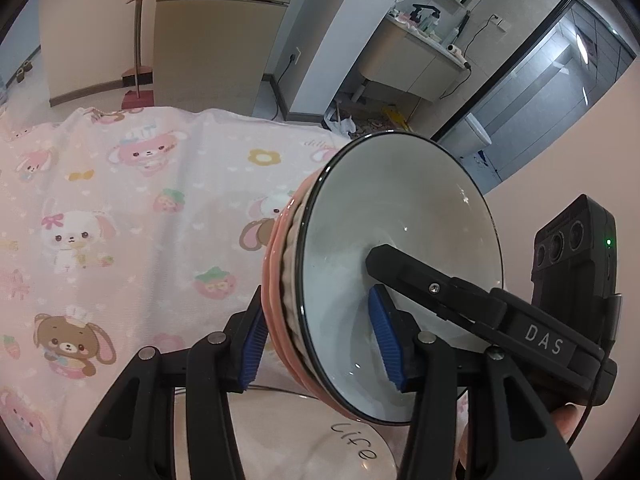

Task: Organize plates and bowls
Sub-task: 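Lift the stacked bowls with both tools and carry them over the plate stack, then lower the stacked bowls onto the cat-print plate with both tools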

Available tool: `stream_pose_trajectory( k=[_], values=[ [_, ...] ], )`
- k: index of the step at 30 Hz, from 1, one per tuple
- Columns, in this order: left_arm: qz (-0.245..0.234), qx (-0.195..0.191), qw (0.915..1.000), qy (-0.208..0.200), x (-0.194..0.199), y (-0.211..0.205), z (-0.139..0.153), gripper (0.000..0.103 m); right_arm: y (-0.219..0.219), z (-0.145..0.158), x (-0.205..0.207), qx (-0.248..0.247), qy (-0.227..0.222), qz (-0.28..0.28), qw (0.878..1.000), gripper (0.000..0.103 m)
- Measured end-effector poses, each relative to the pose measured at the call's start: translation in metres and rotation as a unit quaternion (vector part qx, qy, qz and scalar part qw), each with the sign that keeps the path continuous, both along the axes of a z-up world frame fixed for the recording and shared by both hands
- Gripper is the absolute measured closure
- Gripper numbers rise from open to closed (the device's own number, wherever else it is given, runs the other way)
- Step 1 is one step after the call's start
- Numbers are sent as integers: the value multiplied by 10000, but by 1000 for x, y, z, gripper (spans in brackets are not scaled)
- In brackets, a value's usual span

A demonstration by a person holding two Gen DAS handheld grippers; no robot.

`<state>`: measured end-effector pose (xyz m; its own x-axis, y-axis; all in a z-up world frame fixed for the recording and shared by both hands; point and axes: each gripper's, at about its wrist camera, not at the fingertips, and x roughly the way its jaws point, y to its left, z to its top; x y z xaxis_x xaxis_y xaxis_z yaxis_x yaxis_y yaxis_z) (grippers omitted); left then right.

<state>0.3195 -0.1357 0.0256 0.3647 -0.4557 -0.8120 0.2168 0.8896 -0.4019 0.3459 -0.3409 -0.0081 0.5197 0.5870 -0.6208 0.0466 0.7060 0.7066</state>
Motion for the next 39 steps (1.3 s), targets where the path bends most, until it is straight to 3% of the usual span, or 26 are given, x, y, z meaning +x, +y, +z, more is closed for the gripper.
stream_pose_trajectory(
  k=[10, 16, 22, 28, 39],
  values=[
    [36, -5, 10000, -81, -19, 9, 28, 56, 3, 28, -19, -40, 32, 14, 10000, 52],
    [185, 187, 9995, -180, -42, 30, 46, 56, 28, 43, -34, 51, 12, 230, 9997, 52],
    [312, 111, 9993, -172, -73, 59, 55, 56, 59, 58, -59, -18, -85, 384, 9992, 52],
    [346, 225, 9990, -157, -104, 74, 57, 56, 79, 58, -85, 24, -35, 456, 9990, 52],
    [347, 405, 9986, -28, -138, 85, 35, 56, 97, 32, -122, -33, 180, 534, 9984, 52]
  ],
)
